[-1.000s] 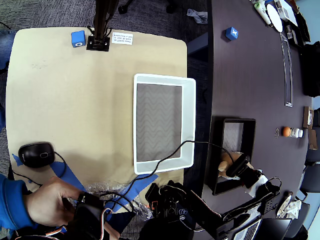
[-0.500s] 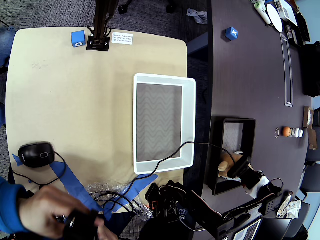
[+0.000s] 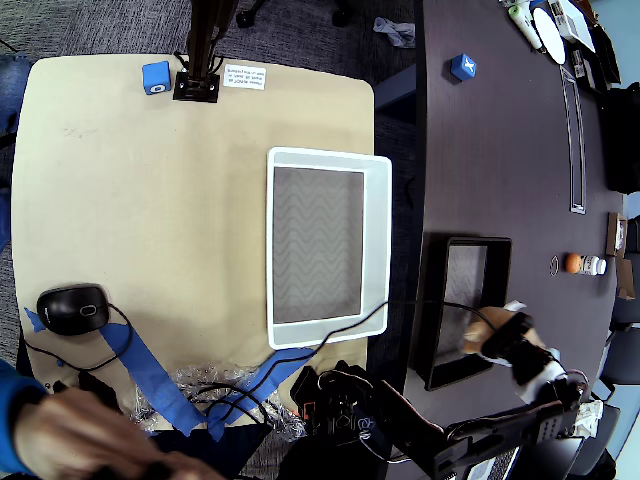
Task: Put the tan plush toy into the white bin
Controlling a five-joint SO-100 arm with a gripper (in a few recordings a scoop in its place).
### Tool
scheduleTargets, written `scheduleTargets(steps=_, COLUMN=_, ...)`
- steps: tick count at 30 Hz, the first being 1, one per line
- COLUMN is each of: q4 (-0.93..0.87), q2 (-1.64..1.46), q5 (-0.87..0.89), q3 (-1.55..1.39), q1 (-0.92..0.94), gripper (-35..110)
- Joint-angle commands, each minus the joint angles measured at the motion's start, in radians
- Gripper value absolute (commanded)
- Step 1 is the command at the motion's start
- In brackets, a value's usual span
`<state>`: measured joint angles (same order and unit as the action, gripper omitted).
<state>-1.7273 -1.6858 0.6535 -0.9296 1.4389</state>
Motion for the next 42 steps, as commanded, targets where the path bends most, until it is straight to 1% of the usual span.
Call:
scheduleTargets(steps=1, q4=-0.011, q2=-0.192, q5=0.009, q3=0.123, q1=-0.072, gripper=0)
scheduleTargets(steps=4, q4=-0.012, q2=-0.267, q5=0.002, q3=0.101, q1=-0.144, gripper=0)
scheduleTargets(steps=7, q4=-0.012, q2=-0.36, q5=-0.041, q3=0.051, q1=-0.227, gripper=0)
scheduleTargets(steps=16, q4=-0.012, q2=-0.6, q5=-0.201, q3=-0.193, q1=-0.54, gripper=0)
scheduleTargets(steps=22, q4=-0.012, q2=-0.696, q5=-0.301, q3=-0.316, q1=-0.765, gripper=0)
scheduleTargets(steps=36, q4=-0.011, q2=-0.707, q5=-0.479, q3=-0.592, q1=-1.212, gripper=0)
scheduleTargets(steps=42, q4=-0.009, q2=-0.591, q5=-0.545, q3=-0.617, q1=-1.351, gripper=0)
